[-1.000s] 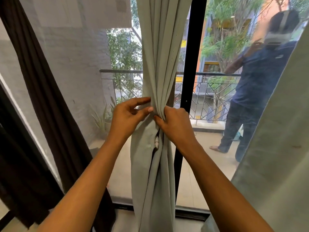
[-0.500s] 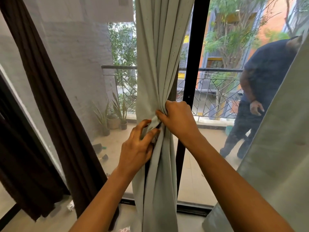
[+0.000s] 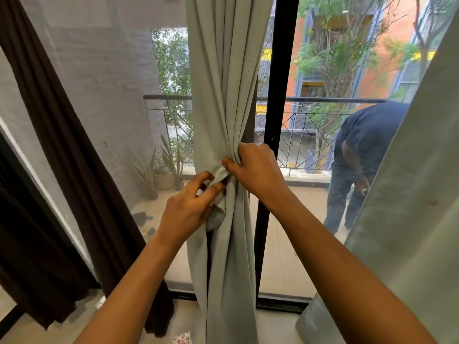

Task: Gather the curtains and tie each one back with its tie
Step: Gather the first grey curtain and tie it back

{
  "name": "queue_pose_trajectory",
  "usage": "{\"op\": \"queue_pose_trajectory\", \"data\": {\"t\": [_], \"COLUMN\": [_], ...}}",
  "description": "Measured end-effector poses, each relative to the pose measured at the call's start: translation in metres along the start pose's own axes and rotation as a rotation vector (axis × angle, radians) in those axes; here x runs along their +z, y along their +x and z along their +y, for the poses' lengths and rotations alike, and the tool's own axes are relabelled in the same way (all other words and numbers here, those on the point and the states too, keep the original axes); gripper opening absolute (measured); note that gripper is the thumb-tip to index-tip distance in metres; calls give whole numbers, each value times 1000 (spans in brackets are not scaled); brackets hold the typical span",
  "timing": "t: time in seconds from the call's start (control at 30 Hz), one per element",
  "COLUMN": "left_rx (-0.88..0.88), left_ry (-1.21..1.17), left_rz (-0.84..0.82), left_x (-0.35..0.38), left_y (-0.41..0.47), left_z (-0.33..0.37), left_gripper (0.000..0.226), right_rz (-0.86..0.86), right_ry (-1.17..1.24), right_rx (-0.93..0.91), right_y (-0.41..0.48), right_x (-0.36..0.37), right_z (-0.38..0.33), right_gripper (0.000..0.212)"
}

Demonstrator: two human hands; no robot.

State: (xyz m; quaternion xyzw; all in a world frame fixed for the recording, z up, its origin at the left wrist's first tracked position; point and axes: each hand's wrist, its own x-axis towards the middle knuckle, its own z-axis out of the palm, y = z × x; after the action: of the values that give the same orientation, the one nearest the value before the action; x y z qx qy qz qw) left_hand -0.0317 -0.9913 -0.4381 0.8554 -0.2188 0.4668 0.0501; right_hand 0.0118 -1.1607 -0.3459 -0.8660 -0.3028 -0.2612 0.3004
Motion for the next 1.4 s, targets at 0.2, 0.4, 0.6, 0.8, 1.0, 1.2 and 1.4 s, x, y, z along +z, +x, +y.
{"op": "queue_pose_trajectory", "data": {"t": [0.2,0.4,0.6,0.8,1.0,1.2,1.4], "left_rx": [-140,-444,112,512,302,362,-646], "left_ry": [-343,-912,-113,215,137,-68,-735], "left_rz": [194,367,277,204,228,-8,259], "left_x": [-5,-7,-1,-2,-30,-29,-46], "left_y": [-11,-3,-18,-19,-37,-51,16], "left_z": [9,26,13,23,11,14,3], "left_gripper": [30,22,42,35,9,31,49], "right_rz": [-2,-19,-31,-46,-42,-57,5], "right_ry": [33,60,51,81,106,85,51], "right_rx": [11,3,35,49,91,84,70], "right_y": [0,0,0,-2,-4,0,-6], "right_x": [-1,-3,-5,-5,-10,-9,-4], "right_z": [5,2,4,3,11,2,1], "right_gripper": [31,30,32,28,30,27,25]}}
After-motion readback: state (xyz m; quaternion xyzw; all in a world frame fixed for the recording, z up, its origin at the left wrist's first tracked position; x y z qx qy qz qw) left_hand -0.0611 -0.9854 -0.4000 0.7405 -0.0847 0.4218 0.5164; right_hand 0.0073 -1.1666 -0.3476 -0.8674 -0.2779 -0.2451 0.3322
